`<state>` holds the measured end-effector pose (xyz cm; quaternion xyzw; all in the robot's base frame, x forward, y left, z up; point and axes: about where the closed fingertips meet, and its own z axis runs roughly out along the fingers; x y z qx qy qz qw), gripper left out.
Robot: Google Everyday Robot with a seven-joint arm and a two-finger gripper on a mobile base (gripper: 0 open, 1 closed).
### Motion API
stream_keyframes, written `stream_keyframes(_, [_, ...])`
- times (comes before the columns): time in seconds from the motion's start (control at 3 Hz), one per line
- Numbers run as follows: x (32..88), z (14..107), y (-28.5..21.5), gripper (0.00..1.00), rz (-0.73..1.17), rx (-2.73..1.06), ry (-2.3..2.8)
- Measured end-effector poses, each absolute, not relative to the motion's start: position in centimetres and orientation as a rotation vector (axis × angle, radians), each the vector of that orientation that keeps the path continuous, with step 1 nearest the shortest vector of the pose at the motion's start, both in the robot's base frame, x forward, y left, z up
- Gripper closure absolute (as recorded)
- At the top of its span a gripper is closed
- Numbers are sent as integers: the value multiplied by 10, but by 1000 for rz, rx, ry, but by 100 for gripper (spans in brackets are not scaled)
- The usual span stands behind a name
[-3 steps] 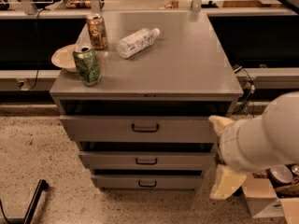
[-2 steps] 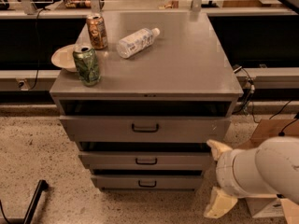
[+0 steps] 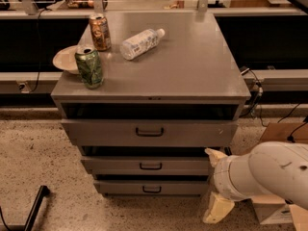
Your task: Open middle drawer
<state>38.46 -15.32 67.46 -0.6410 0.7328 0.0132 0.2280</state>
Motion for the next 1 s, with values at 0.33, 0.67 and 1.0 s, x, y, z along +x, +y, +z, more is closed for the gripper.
stream_keyframes(0.33, [401, 635, -158, 0, 28, -1843, 1997])
stream_keyframes(0.67, [421, 586, -163, 0, 32, -1861, 1983])
stream_keyframes(1.0, [440, 548, -158, 0, 51, -1887, 1949])
